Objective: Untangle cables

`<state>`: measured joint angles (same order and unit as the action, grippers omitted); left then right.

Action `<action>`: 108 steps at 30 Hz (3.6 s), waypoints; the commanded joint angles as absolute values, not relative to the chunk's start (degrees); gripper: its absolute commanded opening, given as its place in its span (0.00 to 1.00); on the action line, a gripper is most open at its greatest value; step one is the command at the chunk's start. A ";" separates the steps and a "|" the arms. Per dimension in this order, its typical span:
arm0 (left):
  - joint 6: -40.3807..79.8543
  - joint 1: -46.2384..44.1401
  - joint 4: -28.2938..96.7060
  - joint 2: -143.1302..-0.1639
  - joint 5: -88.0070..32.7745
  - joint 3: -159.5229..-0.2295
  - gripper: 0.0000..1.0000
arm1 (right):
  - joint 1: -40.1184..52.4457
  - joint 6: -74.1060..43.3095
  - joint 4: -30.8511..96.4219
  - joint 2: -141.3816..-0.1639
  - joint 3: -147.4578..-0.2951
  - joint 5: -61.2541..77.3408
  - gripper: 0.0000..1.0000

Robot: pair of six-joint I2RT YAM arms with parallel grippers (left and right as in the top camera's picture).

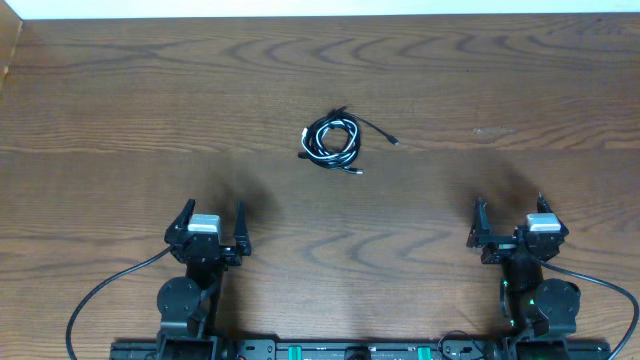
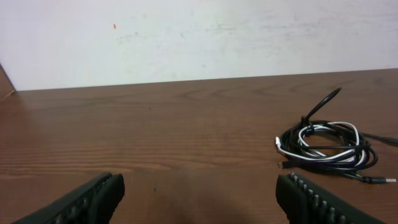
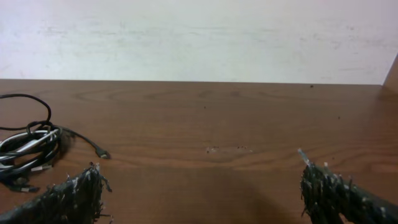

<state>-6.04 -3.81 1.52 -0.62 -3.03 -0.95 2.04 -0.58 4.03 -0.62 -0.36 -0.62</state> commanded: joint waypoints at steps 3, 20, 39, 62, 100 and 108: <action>-6.42 -3.55 3.99 -0.23 -2.33 -0.23 0.84 | 1.85 0.05 4.27 -0.30 -0.32 -0.27 0.99; -6.39 -3.55 3.97 -0.23 -2.33 -0.23 0.84 | 1.85 0.05 4.27 -0.30 -0.32 -0.27 0.99; -6.31 -3.55 -25.06 -0.23 -1.89 -0.27 0.84 | 1.85 0.05 4.27 -0.30 -0.32 -0.27 0.99; -6.15 -3.57 -5.13 -21.23 -7.11 -41.85 0.84 | 1.80 -1.28 -5.69 -0.30 -0.62 1.69 0.99; 8.82 -3.73 50.46 -99.44 -32.38 -99.61 0.08 | 1.85 6.90 45.82 -55.24 -75.29 18.11 0.99; 15.18 -7.33 50.22 -110.69 -32.47 -99.48 0.22 | 1.85 5.10 46.85 -58.13 -75.26 22.24 0.95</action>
<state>11.88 -5.04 50.37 -107.72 -31.44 -98.72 2.04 6.44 46.57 -57.14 -74.22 18.98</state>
